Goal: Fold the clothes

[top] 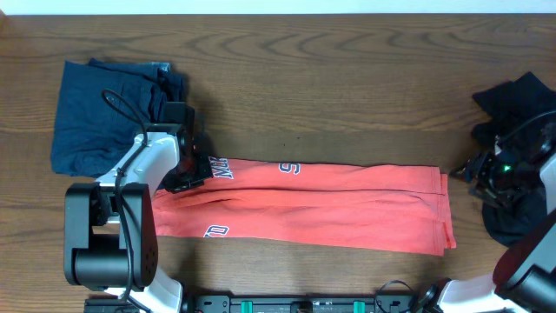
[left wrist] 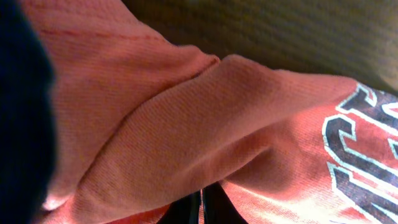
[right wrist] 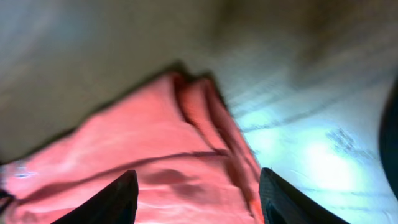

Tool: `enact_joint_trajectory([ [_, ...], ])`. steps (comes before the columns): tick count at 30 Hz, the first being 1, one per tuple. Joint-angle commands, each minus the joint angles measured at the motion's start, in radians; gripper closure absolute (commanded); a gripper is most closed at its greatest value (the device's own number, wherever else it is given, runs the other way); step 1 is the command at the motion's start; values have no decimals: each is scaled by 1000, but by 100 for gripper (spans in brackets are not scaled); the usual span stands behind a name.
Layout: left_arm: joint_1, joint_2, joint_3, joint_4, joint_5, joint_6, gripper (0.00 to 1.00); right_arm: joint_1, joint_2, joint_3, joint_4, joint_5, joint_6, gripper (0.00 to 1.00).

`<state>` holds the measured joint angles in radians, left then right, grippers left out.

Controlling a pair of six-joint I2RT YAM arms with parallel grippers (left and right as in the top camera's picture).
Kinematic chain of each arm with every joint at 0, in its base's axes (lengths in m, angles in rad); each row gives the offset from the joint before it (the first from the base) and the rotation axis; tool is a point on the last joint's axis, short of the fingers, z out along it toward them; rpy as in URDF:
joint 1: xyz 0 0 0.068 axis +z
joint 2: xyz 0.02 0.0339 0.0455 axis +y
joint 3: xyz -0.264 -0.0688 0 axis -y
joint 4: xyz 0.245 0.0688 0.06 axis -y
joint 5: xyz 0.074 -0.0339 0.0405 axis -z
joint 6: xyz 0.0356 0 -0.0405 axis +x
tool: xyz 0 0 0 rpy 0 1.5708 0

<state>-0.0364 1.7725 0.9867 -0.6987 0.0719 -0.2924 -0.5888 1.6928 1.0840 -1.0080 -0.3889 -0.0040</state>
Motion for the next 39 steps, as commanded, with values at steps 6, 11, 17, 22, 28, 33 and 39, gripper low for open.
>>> enact_joint_trajectory([
  [6, 18, 38, -35, 31, -84, -17, 88, 26, 103, 8, -29, 164, 10, 37],
  [11, 18, 38, -35, 31, -83, -17, 87, 26, 149, 4, -70, 164, 2, 38],
  [17, 18, 38, -35, 31, -83, -16, 87, 46, 166, -42, -29, 99, -12, 39],
  [22, 18, 37, -35, 31, -83, -16, 87, 90, 166, -100, 44, 81, -14, 40],
  [28, 18, 37, -35, 27, -83, -16, 87, 117, 166, -136, 54, 70, -25, 55],
  [33, 18, 37, -35, 27, -83, -16, 87, 116, 165, -136, 35, 75, 4, 81],
  [39, 18, 37, -29, 23, -74, 10, 87, 93, 142, -119, 37, 79, 13, 99],
])
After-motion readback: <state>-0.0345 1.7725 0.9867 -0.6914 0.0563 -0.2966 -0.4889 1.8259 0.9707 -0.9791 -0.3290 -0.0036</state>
